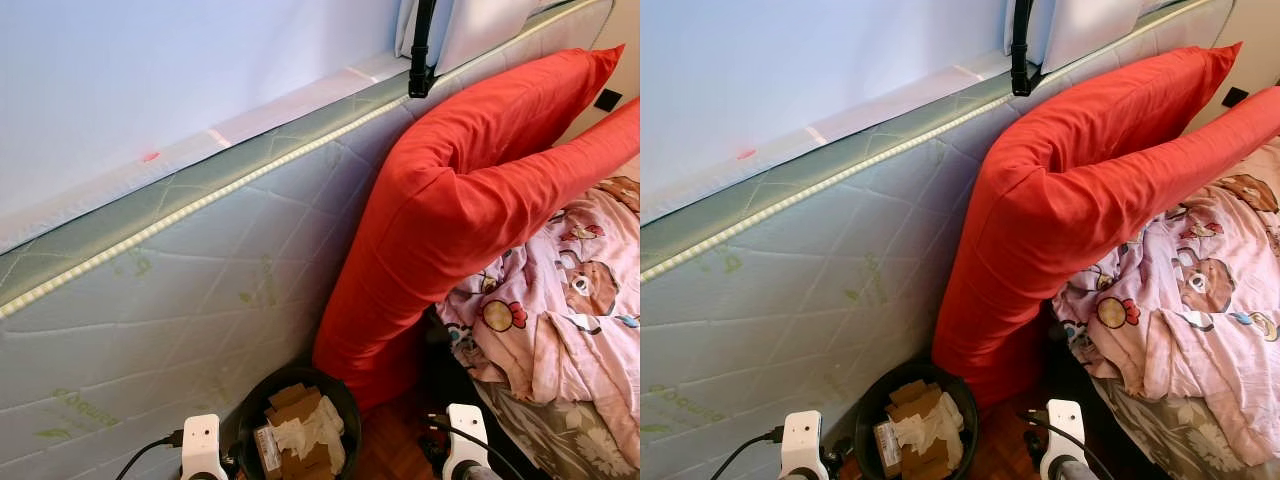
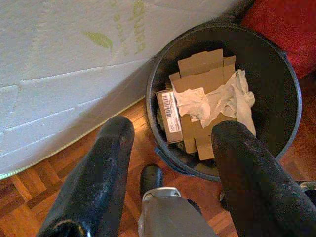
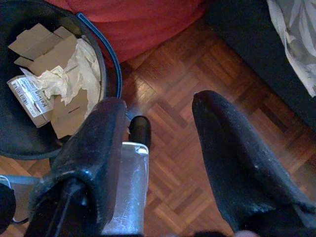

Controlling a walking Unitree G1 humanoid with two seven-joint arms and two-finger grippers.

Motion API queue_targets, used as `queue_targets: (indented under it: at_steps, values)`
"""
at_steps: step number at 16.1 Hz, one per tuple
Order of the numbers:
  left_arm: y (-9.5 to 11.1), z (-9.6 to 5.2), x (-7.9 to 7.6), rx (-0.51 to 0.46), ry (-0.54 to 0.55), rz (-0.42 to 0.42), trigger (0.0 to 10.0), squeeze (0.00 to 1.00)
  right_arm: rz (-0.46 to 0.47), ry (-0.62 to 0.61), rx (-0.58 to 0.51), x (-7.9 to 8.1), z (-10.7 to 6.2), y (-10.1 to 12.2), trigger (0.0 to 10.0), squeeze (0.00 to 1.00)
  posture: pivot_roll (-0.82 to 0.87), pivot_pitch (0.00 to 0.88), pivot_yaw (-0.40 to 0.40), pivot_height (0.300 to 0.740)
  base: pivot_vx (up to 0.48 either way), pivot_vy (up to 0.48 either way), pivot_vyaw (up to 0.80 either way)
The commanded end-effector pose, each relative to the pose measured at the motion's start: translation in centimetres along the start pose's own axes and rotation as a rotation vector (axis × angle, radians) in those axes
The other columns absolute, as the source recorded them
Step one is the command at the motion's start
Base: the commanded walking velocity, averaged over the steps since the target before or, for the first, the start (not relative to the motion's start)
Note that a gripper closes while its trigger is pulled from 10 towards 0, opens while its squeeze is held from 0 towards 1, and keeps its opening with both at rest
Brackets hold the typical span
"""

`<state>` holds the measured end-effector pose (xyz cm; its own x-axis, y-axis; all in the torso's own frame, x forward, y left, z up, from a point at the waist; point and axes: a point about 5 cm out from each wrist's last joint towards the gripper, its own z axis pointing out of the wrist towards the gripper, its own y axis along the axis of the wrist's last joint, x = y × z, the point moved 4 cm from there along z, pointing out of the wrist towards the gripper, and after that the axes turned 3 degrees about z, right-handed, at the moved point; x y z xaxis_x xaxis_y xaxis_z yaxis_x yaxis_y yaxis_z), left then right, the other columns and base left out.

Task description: Clean up the room

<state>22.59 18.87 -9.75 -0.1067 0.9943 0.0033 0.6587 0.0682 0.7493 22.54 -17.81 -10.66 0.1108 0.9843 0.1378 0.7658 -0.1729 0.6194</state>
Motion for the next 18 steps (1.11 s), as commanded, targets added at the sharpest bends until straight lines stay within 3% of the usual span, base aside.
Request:
queue_targets:
  at_steps: [1,12,18]
  values:
    - [-1.17,-0.35,0.32,0.036,0.007,-0.003,10.0,0.00,-0.005,-0.006,0.018,-0.29,-0.11,-0.51,10.0,0.00,0.06,0.139,-0.041,0.740,0.000,0.000,0.00]
    - [-1.36,-0.40,0.41,0.044,0.010,-0.001,10.0,0.00,-0.005,-0.005,0.018,-0.29,-0.11,-0.52,10.0,0.00,0.06,0.138,-0.041,0.740,-0.222,0.000,0.00]
    - [-1.32,-0.38,0.41,0.044,0.013,-0.001,10.0,0.00,-0.003,-0.009,0.017,-0.34,-0.11,-0.50,10.0,0.00,0.05,0.138,-0.041,0.740,0.000,0.000,0.00]
